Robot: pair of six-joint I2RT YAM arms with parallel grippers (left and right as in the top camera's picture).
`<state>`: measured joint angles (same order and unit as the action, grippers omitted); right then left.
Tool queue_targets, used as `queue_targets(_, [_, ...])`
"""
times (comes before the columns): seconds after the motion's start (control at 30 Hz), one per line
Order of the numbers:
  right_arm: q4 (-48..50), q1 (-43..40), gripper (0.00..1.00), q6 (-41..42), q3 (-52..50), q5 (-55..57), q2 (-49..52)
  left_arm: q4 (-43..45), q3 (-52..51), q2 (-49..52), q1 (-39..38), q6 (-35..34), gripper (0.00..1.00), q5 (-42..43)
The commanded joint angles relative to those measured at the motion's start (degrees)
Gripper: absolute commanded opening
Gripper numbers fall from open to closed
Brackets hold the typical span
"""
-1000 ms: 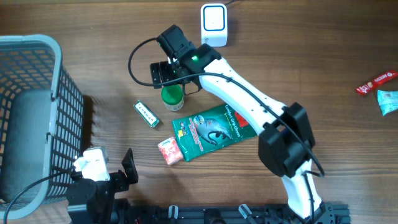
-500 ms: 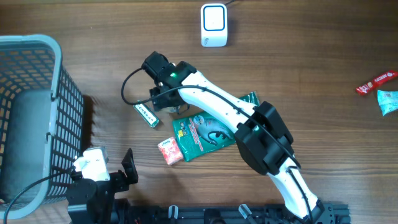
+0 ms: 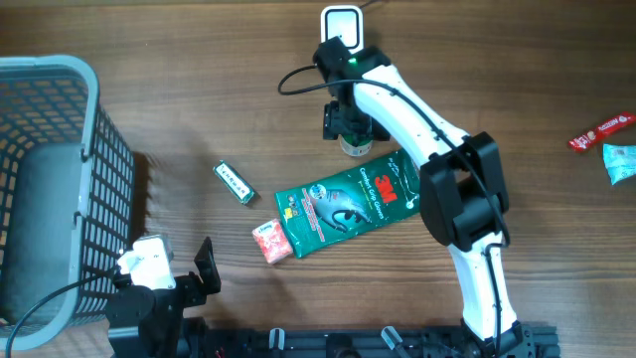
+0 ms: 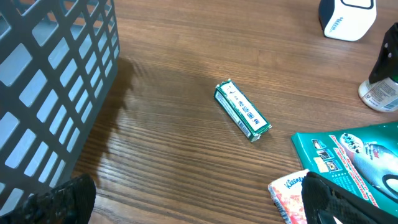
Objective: Scan the item barcode
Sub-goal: 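Lift jar and hold it in front of the barcode scanner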
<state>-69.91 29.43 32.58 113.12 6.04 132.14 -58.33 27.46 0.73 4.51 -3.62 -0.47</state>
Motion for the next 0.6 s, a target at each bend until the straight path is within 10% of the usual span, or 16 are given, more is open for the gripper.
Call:
queue_targets(0.0, [-0.37,-0.44,1.00,0.63,1.18,-5.77,-5.31,0.15,-0.31,-0.39,0.11,-0.31,1.00,0.68])
queue_targets(0.57, [-1.51,-2.40,1.00,8.02,0.00,-2.73,-3.15,0.15,-0.31,-0.39,0.11,-0.28,1.00,0.68])
